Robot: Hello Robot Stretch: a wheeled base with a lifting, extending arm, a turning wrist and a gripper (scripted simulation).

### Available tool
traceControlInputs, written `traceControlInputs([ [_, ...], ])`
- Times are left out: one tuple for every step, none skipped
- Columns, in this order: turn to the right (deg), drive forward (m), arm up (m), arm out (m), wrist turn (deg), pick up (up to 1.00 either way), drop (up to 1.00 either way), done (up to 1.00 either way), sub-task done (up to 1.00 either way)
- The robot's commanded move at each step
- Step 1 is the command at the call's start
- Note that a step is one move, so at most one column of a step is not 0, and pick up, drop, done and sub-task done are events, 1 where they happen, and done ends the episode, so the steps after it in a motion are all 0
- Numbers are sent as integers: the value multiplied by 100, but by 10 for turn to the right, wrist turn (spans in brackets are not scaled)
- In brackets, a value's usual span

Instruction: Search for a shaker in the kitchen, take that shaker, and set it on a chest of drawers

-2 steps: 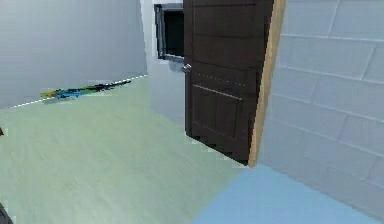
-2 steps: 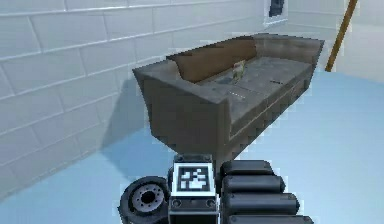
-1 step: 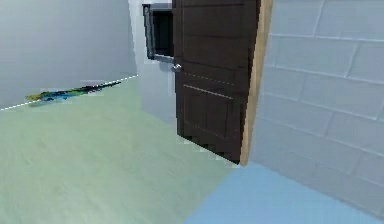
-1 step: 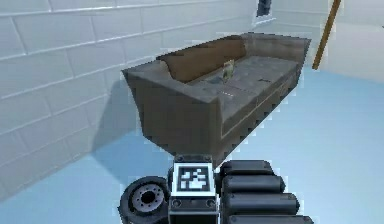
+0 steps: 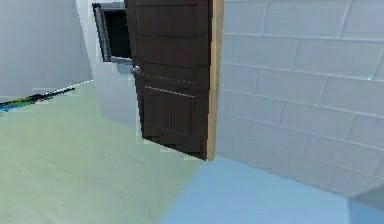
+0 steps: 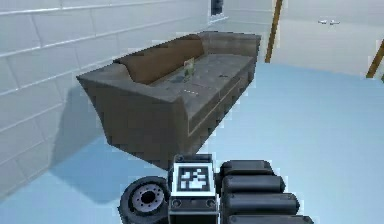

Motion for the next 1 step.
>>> traceControlInputs([
  [0,10,0,0,0,0,0,0,0],
])
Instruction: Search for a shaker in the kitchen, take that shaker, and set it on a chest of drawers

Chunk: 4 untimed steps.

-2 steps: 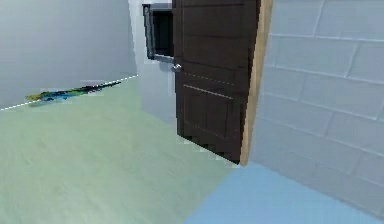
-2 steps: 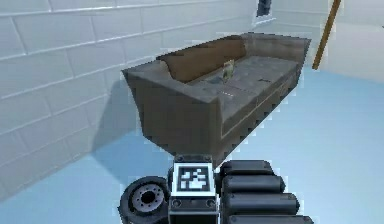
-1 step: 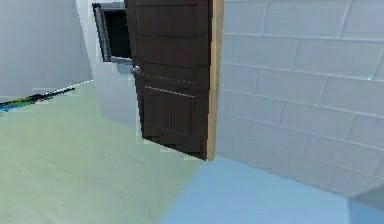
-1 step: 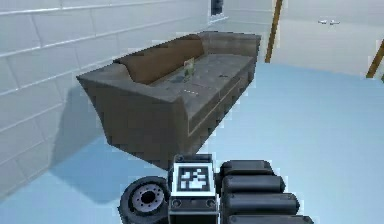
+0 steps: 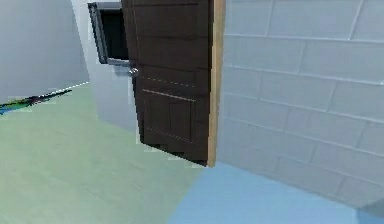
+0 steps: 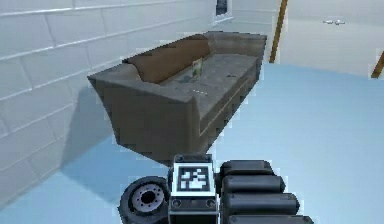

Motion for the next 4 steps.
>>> traceControlInputs([
  [-120,0,0,0,0,0,0,0,0],
  [0,35,0,0,0,0,0,0,0],
  [-240,0,0,0,0,0,0,0,0],
  [0,100,0,0,0,0,0,0,0],
])
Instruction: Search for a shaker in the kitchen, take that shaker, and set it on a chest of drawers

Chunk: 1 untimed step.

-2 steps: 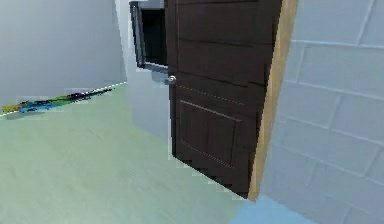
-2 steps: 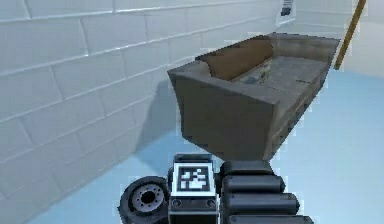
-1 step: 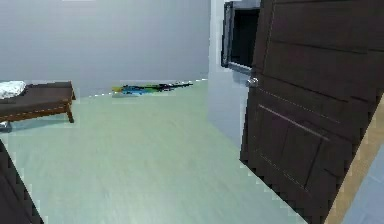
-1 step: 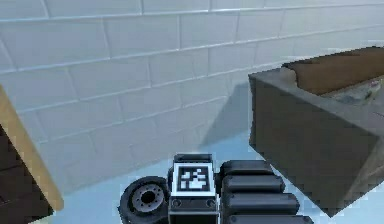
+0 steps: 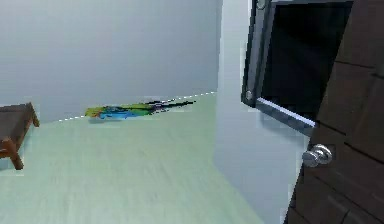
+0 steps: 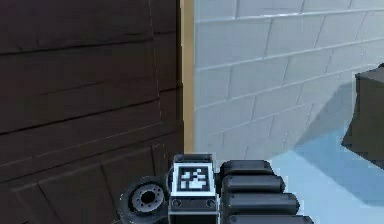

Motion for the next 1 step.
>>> traceControlInputs([
  [0,100,0,0,0,0,0,0,0],
])
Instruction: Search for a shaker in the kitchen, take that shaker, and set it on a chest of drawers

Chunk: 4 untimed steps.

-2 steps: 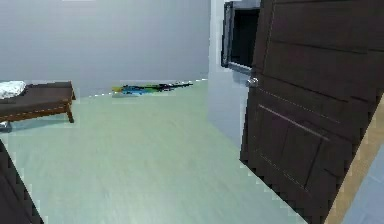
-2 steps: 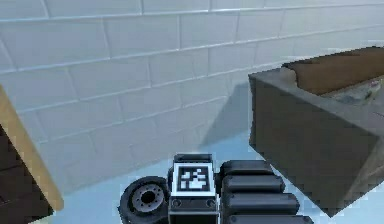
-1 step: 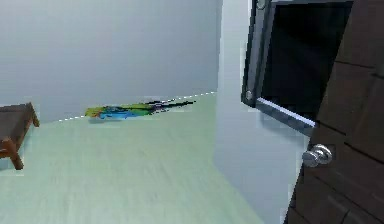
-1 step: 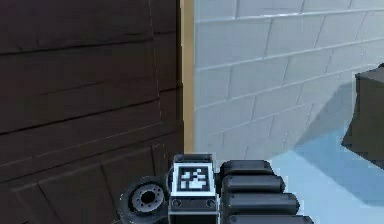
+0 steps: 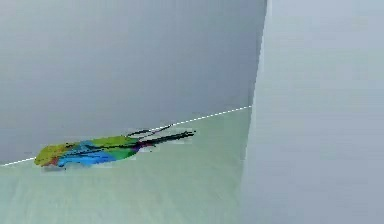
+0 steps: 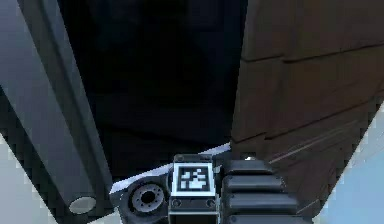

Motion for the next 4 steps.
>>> traceControlInputs([
  [0,100,0,0,0,0,0,0,0],
  [180,0,0,0,0,0,0,0,0],
  [0,100,0,0,0,0,0,0,0],
  [90,0,0,0,0,0,0,0,0],
])
